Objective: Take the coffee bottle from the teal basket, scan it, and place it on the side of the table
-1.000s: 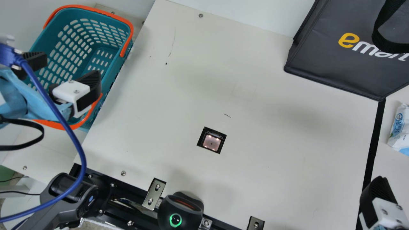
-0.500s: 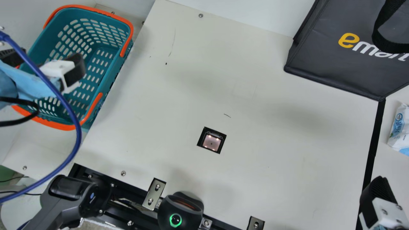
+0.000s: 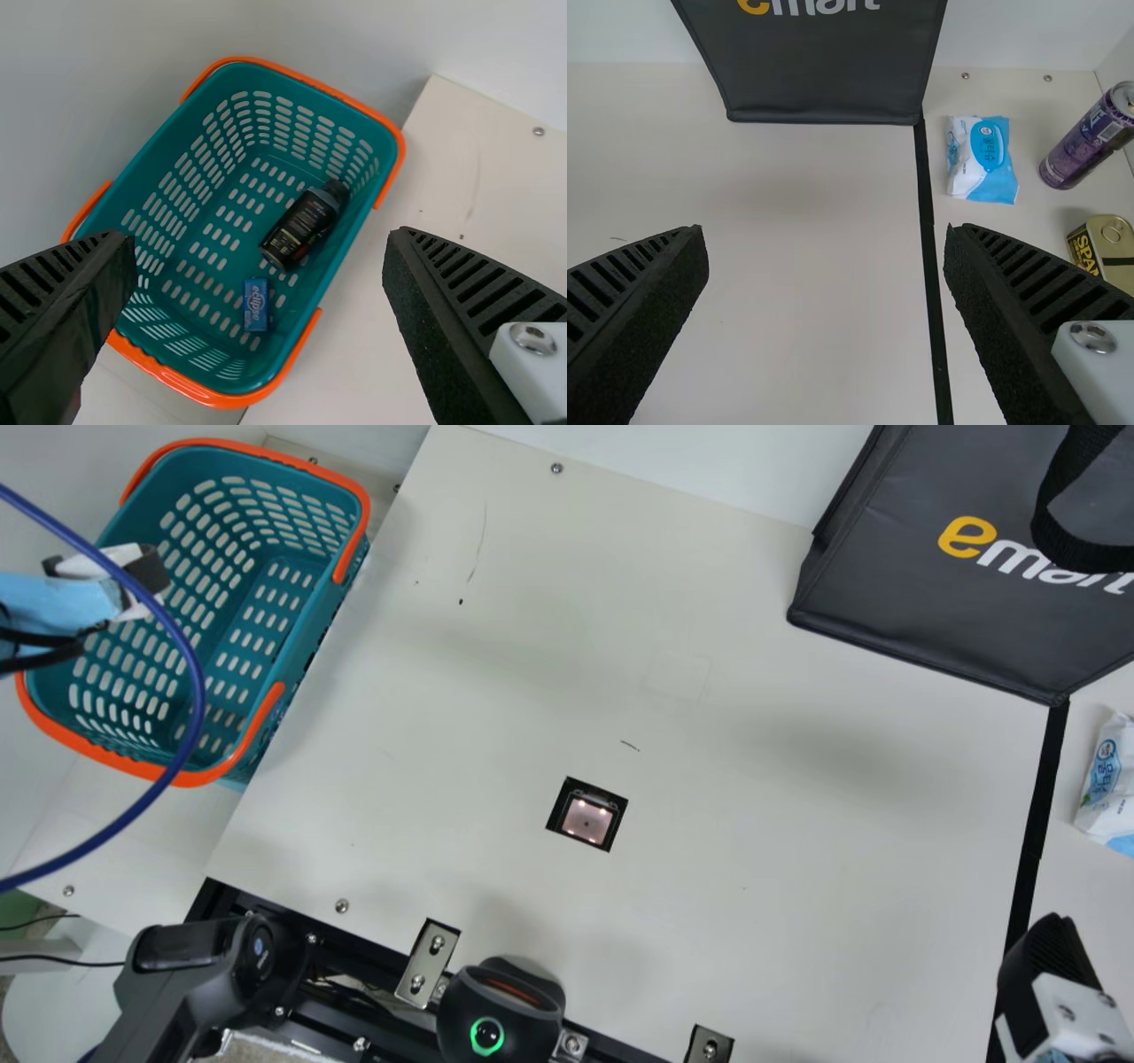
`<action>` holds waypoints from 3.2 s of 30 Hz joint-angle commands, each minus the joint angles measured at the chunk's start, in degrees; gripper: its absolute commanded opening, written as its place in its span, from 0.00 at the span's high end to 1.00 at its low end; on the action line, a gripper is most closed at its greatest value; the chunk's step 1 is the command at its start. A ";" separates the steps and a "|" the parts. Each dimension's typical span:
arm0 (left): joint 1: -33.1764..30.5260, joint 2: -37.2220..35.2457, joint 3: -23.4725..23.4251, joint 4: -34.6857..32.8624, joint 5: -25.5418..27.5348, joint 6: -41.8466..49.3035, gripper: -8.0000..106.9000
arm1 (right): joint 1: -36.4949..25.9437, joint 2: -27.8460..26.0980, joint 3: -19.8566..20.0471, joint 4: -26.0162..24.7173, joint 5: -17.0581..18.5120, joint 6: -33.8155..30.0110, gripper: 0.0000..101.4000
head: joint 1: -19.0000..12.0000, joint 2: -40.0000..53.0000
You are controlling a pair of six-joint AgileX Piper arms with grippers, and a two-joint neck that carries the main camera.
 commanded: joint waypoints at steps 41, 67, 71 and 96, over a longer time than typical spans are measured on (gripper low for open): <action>14.71 41.73 -7.07 -14.23 -10.26 48.55 0.15 | 0.00 0.00 0.00 0.00 0.07 0.00 0.06 | -1.66 0.14; 12.78 56.11 -3.62 -20.09 -19.30 54.89 0.15 | 0.00 0.00 0.00 0.00 0.01 0.00 0.06 | -1.66 0.14; 12.51 57.25 -2.26 -20.10 -21.51 54.67 0.15 | 0.00 0.00 0.00 0.00 0.01 0.00 0.06 | -1.66 0.14; 11.02 62.45 -2.16 -32.11 -23.07 58.34 0.15 | 0.00 0.00 0.00 0.00 0.01 0.00 0.06 | -1.66 0.14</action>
